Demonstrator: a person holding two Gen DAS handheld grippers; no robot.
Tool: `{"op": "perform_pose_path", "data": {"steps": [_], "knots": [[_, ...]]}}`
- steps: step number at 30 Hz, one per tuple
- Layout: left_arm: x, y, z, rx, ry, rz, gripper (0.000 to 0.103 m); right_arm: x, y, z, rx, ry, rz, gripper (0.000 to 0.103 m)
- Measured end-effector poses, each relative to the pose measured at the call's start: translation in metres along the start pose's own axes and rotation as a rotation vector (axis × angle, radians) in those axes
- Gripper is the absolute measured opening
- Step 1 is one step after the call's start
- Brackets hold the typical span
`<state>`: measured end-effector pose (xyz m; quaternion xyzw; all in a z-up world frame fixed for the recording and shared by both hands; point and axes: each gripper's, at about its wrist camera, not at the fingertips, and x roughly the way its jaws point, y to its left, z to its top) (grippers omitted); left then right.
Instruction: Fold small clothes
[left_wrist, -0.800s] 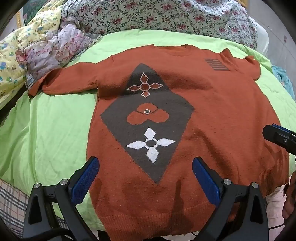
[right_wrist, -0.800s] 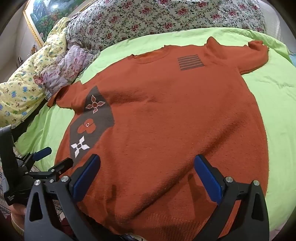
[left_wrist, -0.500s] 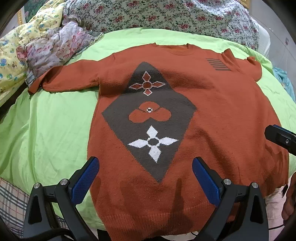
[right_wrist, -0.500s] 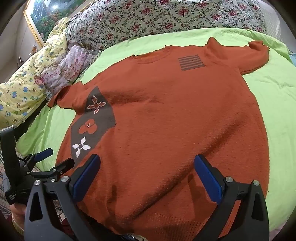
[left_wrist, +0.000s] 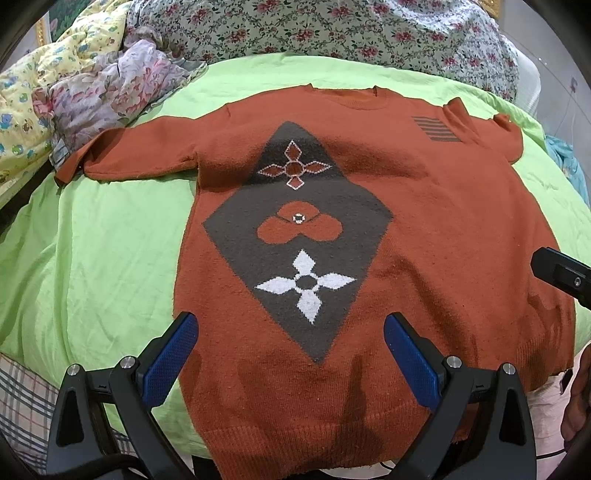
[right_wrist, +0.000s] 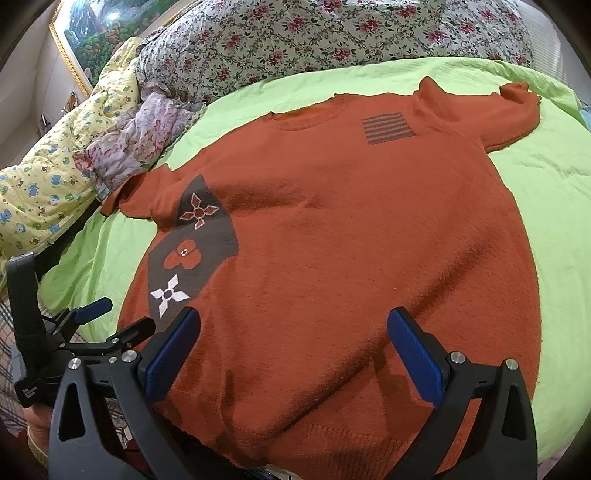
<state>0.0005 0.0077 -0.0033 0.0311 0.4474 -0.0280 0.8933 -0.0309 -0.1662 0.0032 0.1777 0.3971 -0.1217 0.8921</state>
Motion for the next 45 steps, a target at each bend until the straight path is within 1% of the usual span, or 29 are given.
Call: {"op": "perform_pose_path", "data": {"steps": [4, 8, 9, 11, 12, 13, 15, 18, 19, 20, 23, 24, 25, 27, 28, 29, 32, 37, 38, 42, 45], "knots": [[0.002, -0.002, 0.001, 0.003, 0.004, 0.0, 0.101, 0.001, -0.001, 0.0, 0.0, -0.011, 0.011, 0.101], [0.004, -0.003, 0.002, 0.0, 0.005, -0.003, 0.101, 0.0, -0.001, -0.001, -0.006, -0.074, 0.033, 0.101], [0.004, -0.003, 0.002, -0.009, -0.007, -0.013, 0.101, 0.0, -0.001, -0.001, -0.006, -0.087, 0.04, 0.101], [0.005, -0.003, 0.002, -0.013, -0.01, -0.017, 0.101, 0.002, -0.001, -0.001, -0.004, -0.07, 0.035, 0.101], [0.005, -0.003, 0.002, -0.019, -0.012, -0.025, 0.101, 0.003, -0.001, -0.001, -0.001, -0.033, 0.018, 0.101], [0.006, -0.003, 0.002, -0.018, -0.012, -0.026, 0.101, 0.003, -0.001, -0.001, -0.001, -0.032, 0.017, 0.101], [0.007, -0.004, 0.003, -0.014, -0.006, -0.021, 0.101, 0.003, -0.001, -0.001, -0.007, -0.057, 0.023, 0.101], [0.01, -0.005, 0.003, -0.007, 0.002, -0.018, 0.101, 0.004, -0.001, -0.002, -0.007, -0.057, 0.02, 0.101], [0.011, -0.005, 0.003, -0.002, 0.002, -0.015, 0.101, 0.005, -0.002, -0.002, -0.001, -0.043, 0.018, 0.101], [0.011, -0.005, 0.004, -0.001, 0.002, -0.016, 0.101, 0.007, -0.004, -0.001, 0.011, -0.012, 0.014, 0.101], [0.014, -0.005, 0.005, -0.013, 0.011, -0.042, 0.101, 0.01, -0.009, 0.0, 0.028, 0.01, 0.007, 0.101], [0.015, -0.005, 0.007, -0.016, 0.016, -0.05, 0.101, 0.01, -0.013, 0.001, 0.04, -0.01, 0.026, 0.101], [0.016, -0.005, 0.008, -0.016, 0.018, -0.051, 0.101, 0.01, -0.017, 0.002, 0.053, -0.012, 0.034, 0.101], [0.02, -0.005, 0.012, -0.015, 0.015, -0.046, 0.101, 0.009, -0.026, 0.007, 0.122, -0.008, 0.103, 0.101], [0.021, -0.005, 0.014, -0.025, 0.03, -0.06, 0.101, 0.008, -0.03, 0.009, 0.139, -0.006, 0.108, 0.101], [0.023, -0.005, 0.016, -0.03, 0.042, -0.068, 0.101, 0.008, -0.035, 0.011, 0.151, -0.007, 0.105, 0.101], [0.029, -0.006, 0.021, -0.032, 0.057, -0.078, 0.101, 0.006, -0.049, 0.02, 0.138, -0.042, 0.056, 0.101], [0.036, -0.006, 0.034, -0.027, 0.052, -0.087, 0.101, 0.004, -0.079, 0.036, 0.189, -0.067, 0.042, 0.101], [0.038, -0.007, 0.038, -0.026, 0.05, -0.091, 0.101, 0.003, -0.086, 0.04, 0.204, -0.07, 0.046, 0.101], [0.041, -0.008, 0.055, -0.024, 0.031, -0.099, 0.101, -0.002, -0.112, 0.055, 0.253, -0.082, 0.017, 0.101], [0.042, -0.01, 0.072, -0.015, 0.015, -0.097, 0.101, -0.008, -0.137, 0.071, 0.288, -0.112, 0.004, 0.101]]}}
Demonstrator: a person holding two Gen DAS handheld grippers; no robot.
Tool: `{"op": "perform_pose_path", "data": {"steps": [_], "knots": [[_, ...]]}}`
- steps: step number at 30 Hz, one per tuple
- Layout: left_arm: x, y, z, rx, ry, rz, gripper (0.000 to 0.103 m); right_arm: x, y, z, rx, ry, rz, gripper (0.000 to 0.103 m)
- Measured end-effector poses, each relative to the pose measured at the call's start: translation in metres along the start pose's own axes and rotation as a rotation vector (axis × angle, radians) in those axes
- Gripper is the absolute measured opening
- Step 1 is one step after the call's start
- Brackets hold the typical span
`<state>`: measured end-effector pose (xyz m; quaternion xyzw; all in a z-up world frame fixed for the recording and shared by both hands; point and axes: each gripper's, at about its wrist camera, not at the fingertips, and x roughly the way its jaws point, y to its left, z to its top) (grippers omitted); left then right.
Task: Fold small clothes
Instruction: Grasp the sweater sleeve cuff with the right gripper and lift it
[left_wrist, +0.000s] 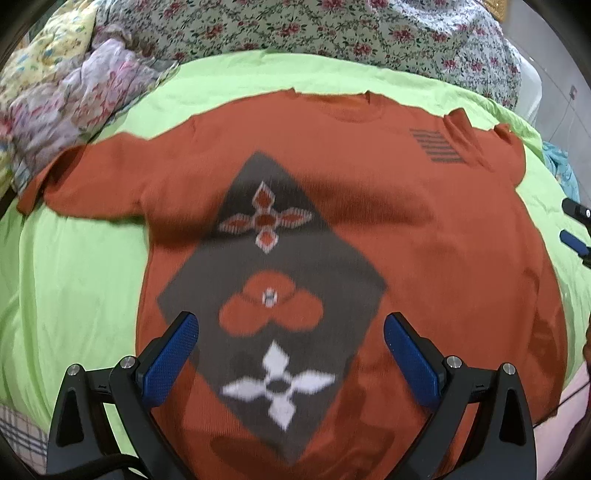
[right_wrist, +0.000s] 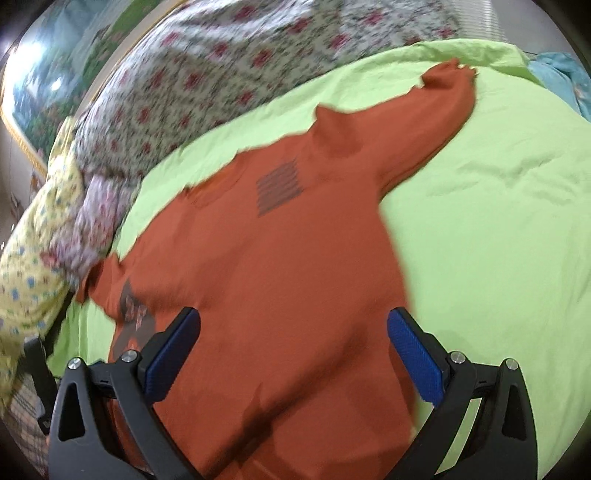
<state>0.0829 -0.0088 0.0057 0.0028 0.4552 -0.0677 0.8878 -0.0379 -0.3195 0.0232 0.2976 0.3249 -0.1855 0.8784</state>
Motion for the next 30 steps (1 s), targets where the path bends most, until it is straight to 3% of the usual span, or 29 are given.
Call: {"op": "perform_pose_path", "data": {"steps": [12, 15, 21, 24, 28, 30], "knots": [[0.025, -0.01, 0.069, -0.002, -0.013, 0.014, 0.101, -0.004, -0.116, 0.136, 0.16, -0.186, -0.111, 0.098], [0.038, -0.014, 0.081, 0.001, 0.003, 0.025, 0.101, 0.004, -0.149, 0.169, 0.22, -0.212, -0.094, 0.092], [0.073, -0.022, 0.102, 0.003, 0.041, 0.049, 0.101, 0.027, -0.217, 0.22, 0.345, -0.255, -0.141, 0.075], [0.09, -0.024, 0.112, 0.008, 0.051, 0.069, 0.101, 0.048, -0.245, 0.24, 0.404, -0.245, -0.142, 0.069], [0.11, -0.018, 0.124, -0.004, 0.059, 0.094, 0.101, 0.084, -0.262, 0.261, 0.392, -0.185, -0.181, 0.067], [0.119, -0.009, 0.128, -0.02, 0.073, 0.108, 0.101, 0.093, -0.266, 0.265, 0.386, -0.192, -0.177, 0.05]]}}
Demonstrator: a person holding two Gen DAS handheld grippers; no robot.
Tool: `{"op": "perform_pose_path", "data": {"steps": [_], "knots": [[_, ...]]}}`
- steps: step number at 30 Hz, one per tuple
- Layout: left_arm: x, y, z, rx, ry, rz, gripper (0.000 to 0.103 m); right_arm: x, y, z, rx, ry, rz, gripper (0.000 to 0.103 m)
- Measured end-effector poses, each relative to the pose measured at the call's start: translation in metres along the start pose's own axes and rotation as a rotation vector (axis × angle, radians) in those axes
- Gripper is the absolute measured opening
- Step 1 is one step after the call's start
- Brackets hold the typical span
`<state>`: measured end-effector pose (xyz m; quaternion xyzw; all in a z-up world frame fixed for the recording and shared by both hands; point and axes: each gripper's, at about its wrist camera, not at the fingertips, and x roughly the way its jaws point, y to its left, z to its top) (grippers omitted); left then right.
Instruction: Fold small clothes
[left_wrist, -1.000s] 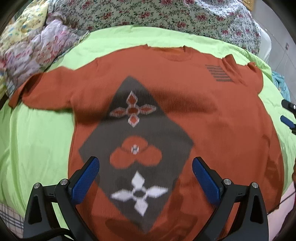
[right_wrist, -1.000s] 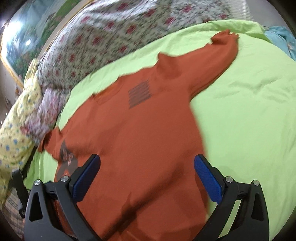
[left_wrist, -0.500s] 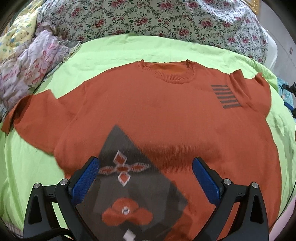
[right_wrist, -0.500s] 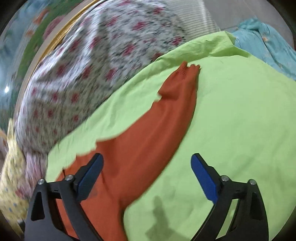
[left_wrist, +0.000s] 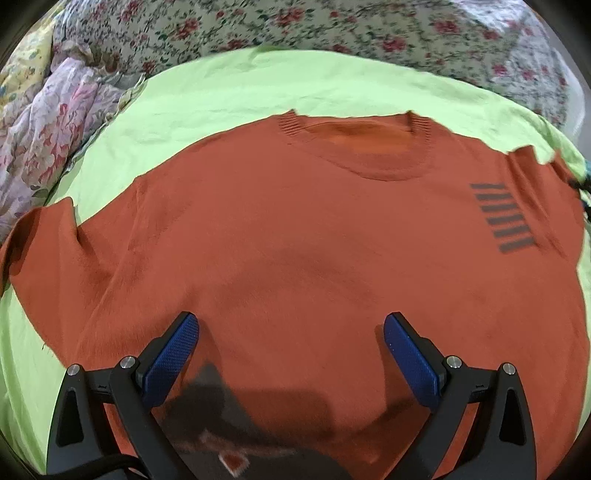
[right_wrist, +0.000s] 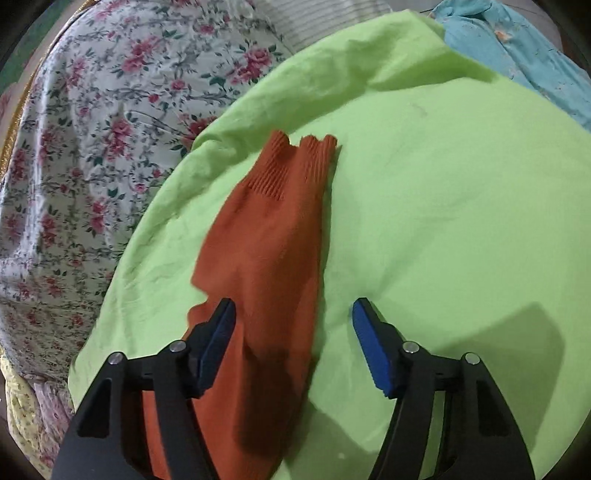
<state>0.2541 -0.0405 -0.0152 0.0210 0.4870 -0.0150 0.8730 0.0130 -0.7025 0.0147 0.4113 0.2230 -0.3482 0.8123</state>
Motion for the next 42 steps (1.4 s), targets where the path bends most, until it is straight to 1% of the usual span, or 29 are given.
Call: {"op": "perform_pose_path", "data": {"steps": [1, 2, 3, 4, 6, 8, 10, 12, 14, 16, 19, 22, 25, 27, 30, 31, 32, 33, 34, 35, 36, 38, 40, 41, 42], "knots": [[0.003, 0.003, 0.0, -0.008, 0.007, 0.001, 0.101, 0.0, 0.001, 0.001, -0.007, -0.011, 0.004, 0.018], [0.005, 0.009, 0.001, -0.021, 0.01, -0.002, 0.101, -0.001, 0.001, 0.0, -0.002, -0.007, 0.028, 0.007], [0.007, 0.013, -0.001, -0.029, 0.017, 0.0, 0.101, -0.006, 0.002, -0.003, 0.006, -0.019, 0.051, 0.007], [0.008, 0.016, -0.001, -0.037, 0.015, 0.0, 0.101, -0.013, 0.005, -0.006, -0.007, -0.043, 0.051, 0.007], [0.008, 0.025, -0.004, -0.045, 0.017, 0.004, 0.101, -0.032, 0.018, -0.013, -0.058, -0.091, 0.068, 0.007], [0.007, 0.032, -0.008, -0.052, 0.019, 0.006, 0.101, -0.056, 0.035, -0.022, -0.096, -0.121, 0.109, 0.007], [0.003, 0.04, -0.013, -0.063, 0.018, -0.005, 0.101, -0.076, 0.056, -0.034, -0.133, -0.131, 0.16, 0.007], [-0.001, 0.045, -0.018, -0.071, 0.016, -0.014, 0.101, -0.091, 0.084, -0.05, -0.188, -0.116, 0.214, 0.007], [-0.006, 0.05, -0.022, -0.076, 0.011, -0.022, 0.101, -0.101, 0.118, -0.073, -0.254, -0.085, 0.277, 0.007], [-0.012, 0.056, -0.027, -0.087, 0.005, -0.033, 0.101, -0.109, 0.153, -0.105, -0.32, -0.043, 0.342, 0.007], [-0.025, 0.068, -0.033, -0.11, -0.009, -0.049, 0.101, -0.106, 0.199, -0.159, -0.396, 0.041, 0.421, 0.007], [-0.037, 0.08, -0.039, -0.125, -0.022, -0.058, 0.101, -0.09, 0.242, -0.21, -0.474, 0.108, 0.449, 0.007], [-0.045, 0.09, -0.043, -0.134, -0.036, -0.059, 0.101, -0.07, 0.274, -0.255, -0.503, 0.192, 0.479, 0.007], [-0.049, 0.098, -0.045, -0.144, -0.04, -0.055, 0.101, -0.059, 0.296, -0.284, -0.545, 0.239, 0.484, 0.007], [-0.051, 0.106, -0.048, -0.164, -0.037, -0.067, 0.101, -0.037, 0.323, -0.318, -0.586, 0.344, 0.502, 0.012], [-0.052, 0.106, -0.049, -0.165, -0.035, -0.071, 0.101, -0.029, 0.329, -0.33, -0.601, 0.393, 0.491, 0.019], [-0.052, 0.105, -0.049, -0.164, -0.034, -0.076, 0.101, -0.023, 0.331, -0.341, -0.603, 0.441, 0.488, 0.035], [-0.053, 0.103, -0.049, -0.159, -0.035, -0.082, 0.101, -0.017, 0.33, -0.348, -0.59, 0.486, 0.5, 0.044], [-0.055, 0.1, -0.049, -0.149, -0.037, -0.087, 0.101, -0.016, 0.327, -0.351, -0.575, 0.515, 0.518, 0.058], [-0.057, 0.093, -0.048, -0.135, -0.04, -0.095, 0.101, -0.018, 0.321, -0.351, -0.553, 0.527, 0.53, 0.06], [-0.058, 0.086, -0.047, -0.12, -0.042, -0.099, 0.101, -0.021, 0.311, -0.348, -0.527, 0.528, 0.541, 0.06], [-0.059, 0.068, -0.042, -0.086, -0.045, -0.128, 0.101, -0.032, 0.295, -0.338, -0.477, 0.506, 0.557, 0.061], [-0.056, 0.038, -0.034, -0.034, -0.046, -0.163, 0.101, -0.049, 0.278, -0.321, -0.432, 0.451, 0.566, 0.061], [-0.054, 0.026, -0.031, -0.013, -0.046, -0.166, 0.101, -0.056, 0.267, -0.313, -0.413, 0.419, 0.558, 0.061], [-0.049, 0.005, -0.025, 0.019, -0.041, -0.17, 0.101, -0.064, 0.257, -0.303, -0.393, 0.385, 0.545, 0.061]]}}
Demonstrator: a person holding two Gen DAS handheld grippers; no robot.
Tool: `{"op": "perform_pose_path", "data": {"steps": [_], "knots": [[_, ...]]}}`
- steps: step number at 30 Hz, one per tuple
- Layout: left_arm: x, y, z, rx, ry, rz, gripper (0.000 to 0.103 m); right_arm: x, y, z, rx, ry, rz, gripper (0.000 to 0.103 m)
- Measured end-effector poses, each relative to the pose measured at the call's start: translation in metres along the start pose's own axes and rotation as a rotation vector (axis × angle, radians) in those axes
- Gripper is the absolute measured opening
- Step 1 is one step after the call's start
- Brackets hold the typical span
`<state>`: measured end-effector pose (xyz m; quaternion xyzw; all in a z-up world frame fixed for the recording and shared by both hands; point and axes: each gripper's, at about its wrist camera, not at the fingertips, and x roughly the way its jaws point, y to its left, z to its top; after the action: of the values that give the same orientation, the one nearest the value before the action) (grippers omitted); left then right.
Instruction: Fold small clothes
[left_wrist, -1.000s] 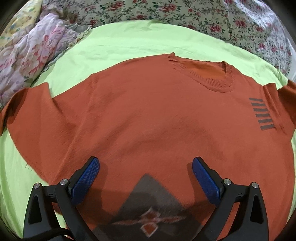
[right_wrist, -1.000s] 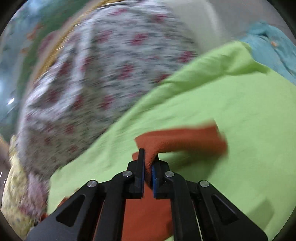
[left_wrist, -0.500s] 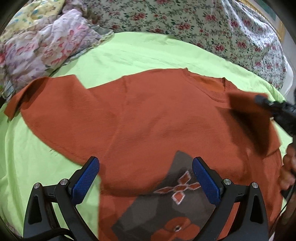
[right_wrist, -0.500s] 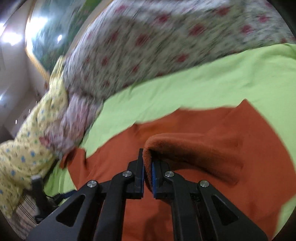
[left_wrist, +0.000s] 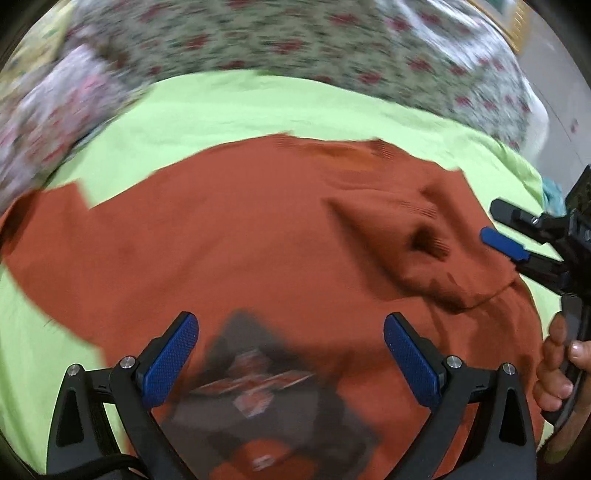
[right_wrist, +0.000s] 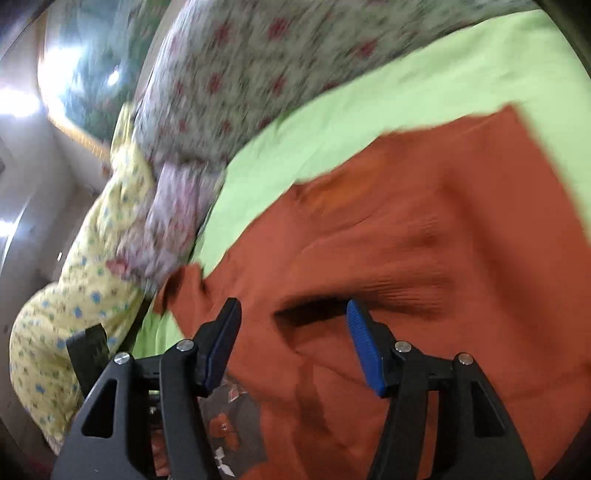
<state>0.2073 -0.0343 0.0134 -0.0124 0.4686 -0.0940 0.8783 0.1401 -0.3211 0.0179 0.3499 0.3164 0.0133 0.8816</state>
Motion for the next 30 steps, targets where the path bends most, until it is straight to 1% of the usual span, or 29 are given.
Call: {"op": "perform_pose_path", "data": {"steps": [2, 3, 5, 6, 7, 9, 10, 11, 15, 16, 17, 18, 20, 21, 22, 23, 26, 30], "knots": [[0.015, -0.024, 0.011, 0.023, 0.012, -0.008, 0.101, -0.027, -0.013, -0.001, 0.029, -0.07, -0.048, 0.061], [0.027, -0.039, 0.02, 0.027, 0.016, -0.005, 0.101, -0.034, -0.019, -0.001, 0.041, -0.085, -0.059, 0.061], [0.046, -0.055, 0.033, 0.022, 0.029, 0.042, 0.101, -0.046, -0.033, -0.002, 0.07, -0.107, -0.085, 0.061], [0.058, -0.06, 0.042, 0.017, 0.037, 0.085, 0.101, -0.049, -0.04, -0.003, 0.082, -0.11, -0.098, 0.061], [0.065, -0.062, 0.046, 0.016, 0.041, 0.117, 0.1, -0.051, -0.046, -0.005, 0.097, -0.111, -0.112, 0.061], [0.074, -0.059, 0.048, 0.013, 0.054, 0.176, 0.093, -0.052, -0.055, -0.007, 0.117, -0.106, -0.124, 0.061], [0.075, -0.051, 0.047, -0.001, 0.062, 0.185, 0.088, -0.052, -0.06, -0.008, 0.125, -0.104, -0.127, 0.061], [0.071, -0.041, 0.044, -0.022, 0.061, 0.184, 0.088, -0.052, -0.064, -0.009, 0.13, -0.101, -0.13, 0.061], [0.042, 0.028, 0.016, -0.186, 0.036, 0.117, 0.089, -0.051, -0.075, -0.014, 0.155, -0.088, -0.123, 0.061], [0.036, 0.047, 0.007, -0.23, 0.03, 0.079, 0.09, -0.051, -0.076, -0.014, 0.158, -0.09, -0.117, 0.061], [0.034, 0.055, 0.004, -0.247, 0.032, 0.051, 0.09, -0.053, -0.077, -0.014, 0.155, -0.092, -0.111, 0.061], [0.034, 0.06, 0.001, -0.253, 0.039, 0.02, 0.09, -0.053, -0.077, -0.014, 0.15, -0.093, -0.108, 0.061], [0.031, 0.059, -0.001, -0.234, 0.042, 0.008, 0.09, -0.052, -0.074, -0.013, 0.135, -0.096, -0.107, 0.061], [0.027, 0.059, -0.001, -0.23, 0.031, 0.003, 0.09, -0.05, -0.072, -0.012, 0.127, -0.094, -0.112, 0.061], [0.021, 0.062, -0.003, -0.246, 0.011, -0.008, 0.09, -0.048, -0.069, -0.011, 0.118, -0.088, -0.121, 0.061], [0.016, 0.068, -0.005, -0.282, -0.009, -0.022, 0.09, -0.047, -0.067, -0.011, 0.113, -0.085, -0.124, 0.061], [0.013, 0.082, -0.008, -0.362, -0.027, -0.05, 0.09, -0.047, -0.064, -0.012, 0.099, -0.078, -0.122, 0.062], [0.006, 0.09, -0.009, -0.404, -0.054, -0.053, 0.09, -0.042, -0.071, -0.014, 0.1, -0.059, -0.176, 0.063]]}}
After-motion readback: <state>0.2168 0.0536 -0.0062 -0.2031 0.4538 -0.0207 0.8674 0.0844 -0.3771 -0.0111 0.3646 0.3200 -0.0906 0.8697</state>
